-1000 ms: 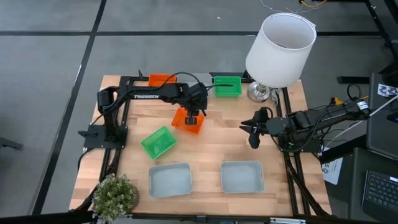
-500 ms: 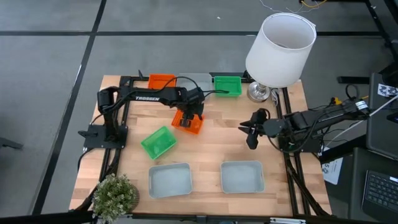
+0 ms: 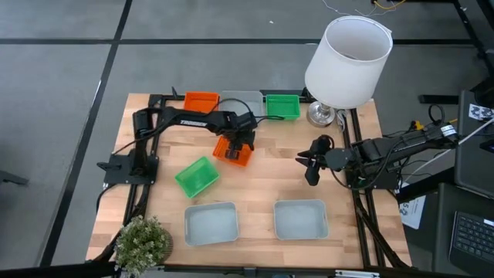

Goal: Stack baskets by color
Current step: Stack the bottom orange bin on the orange bin

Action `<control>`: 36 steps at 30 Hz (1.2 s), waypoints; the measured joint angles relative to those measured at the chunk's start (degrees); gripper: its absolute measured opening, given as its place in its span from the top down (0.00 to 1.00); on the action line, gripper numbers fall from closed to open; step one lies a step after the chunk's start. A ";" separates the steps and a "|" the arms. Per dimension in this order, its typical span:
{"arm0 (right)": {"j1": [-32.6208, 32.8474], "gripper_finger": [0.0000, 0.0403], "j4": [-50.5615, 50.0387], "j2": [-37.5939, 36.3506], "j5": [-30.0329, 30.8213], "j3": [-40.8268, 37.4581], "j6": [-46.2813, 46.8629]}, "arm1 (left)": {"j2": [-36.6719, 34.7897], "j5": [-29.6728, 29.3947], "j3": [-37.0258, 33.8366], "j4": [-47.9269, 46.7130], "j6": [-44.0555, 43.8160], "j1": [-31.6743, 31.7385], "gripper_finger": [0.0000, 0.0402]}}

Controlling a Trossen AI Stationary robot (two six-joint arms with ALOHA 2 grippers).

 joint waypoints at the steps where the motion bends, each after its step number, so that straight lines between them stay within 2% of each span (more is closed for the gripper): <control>1: 0.00 0.75 0.01 0.00 0.02 0.00 0.02 | 0.61 -0.74 -0.01 0.38 -0.01 0.00 0.66; 4: 0.00 0.75 -0.21 0.00 0.04 0.00 -0.04 | 1.72 -2.05 -0.04 0.67 -0.01 -0.02 0.71; 8: -0.02 0.75 -0.80 0.00 0.09 0.00 -0.11 | 0.67 -1.84 0.00 -0.09 -2.17 -0.58 0.93; 11: 0.00 0.75 -1.33 0.00 0.09 0.00 -0.17 | -1.21 -1.96 1.12 -2.86 -5.01 -0.87 0.99; 18: 0.00 0.75 -2.09 0.00 0.09 0.00 -0.22 | -8.38 -6.42 10.97 -19.23 -7.48 -1.18 1.00; 24: -0.01 0.75 -2.22 0.00 0.07 0.00 -0.26 | -11.66 -10.19 27.13 -32.08 -7.67 2.80 1.00; 28: -0.02 0.75 -2.24 0.00 0.09 0.00 -1.69 | -11.83 -11.78 40.04 -38.10 -5.89 8.22 1.00; 31: 0.00 0.75 -2.23 0.00 0.09 0.00 -2.02 | -11.81 -12.32 47.18 -40.79 -1.53 14.28 1.00; 36: -0.01 0.75 -2.22 0.00 0.09 0.00 -1.96 | -11.81 -11.91 52.46 -43.57 4.32 25.54 1.00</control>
